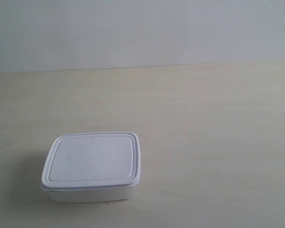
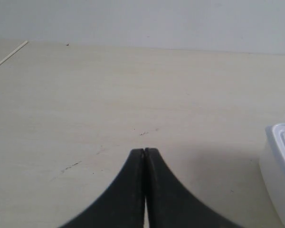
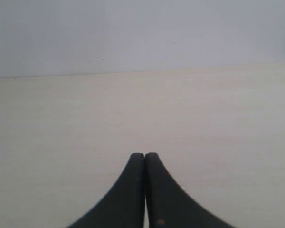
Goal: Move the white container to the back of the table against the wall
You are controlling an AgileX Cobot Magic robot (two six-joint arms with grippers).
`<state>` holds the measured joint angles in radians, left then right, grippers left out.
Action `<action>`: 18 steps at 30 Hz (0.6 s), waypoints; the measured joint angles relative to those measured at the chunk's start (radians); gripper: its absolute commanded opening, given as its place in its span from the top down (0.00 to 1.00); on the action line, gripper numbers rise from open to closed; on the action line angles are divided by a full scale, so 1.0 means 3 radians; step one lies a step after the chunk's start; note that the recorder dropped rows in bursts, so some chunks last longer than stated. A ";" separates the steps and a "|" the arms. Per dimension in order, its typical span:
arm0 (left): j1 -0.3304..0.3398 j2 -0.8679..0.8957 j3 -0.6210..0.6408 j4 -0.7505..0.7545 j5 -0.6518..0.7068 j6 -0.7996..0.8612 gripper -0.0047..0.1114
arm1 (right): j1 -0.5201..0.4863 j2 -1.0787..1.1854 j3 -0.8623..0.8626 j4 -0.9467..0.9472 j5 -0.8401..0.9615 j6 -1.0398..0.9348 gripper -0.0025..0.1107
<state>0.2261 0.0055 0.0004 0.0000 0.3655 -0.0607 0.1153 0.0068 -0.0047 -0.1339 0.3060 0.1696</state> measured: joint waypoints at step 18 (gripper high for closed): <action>0.0000 0.0000 0.0000 0.0045 -0.0580 0.0000 0.96 | 0.0000 0.0000 0.0000 -0.0195 -0.0731 -0.0005 0.98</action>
<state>0.2261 0.0055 0.0004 0.0136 0.1915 -0.0608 0.1153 0.0068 -0.0047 -0.1923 0.0865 0.1680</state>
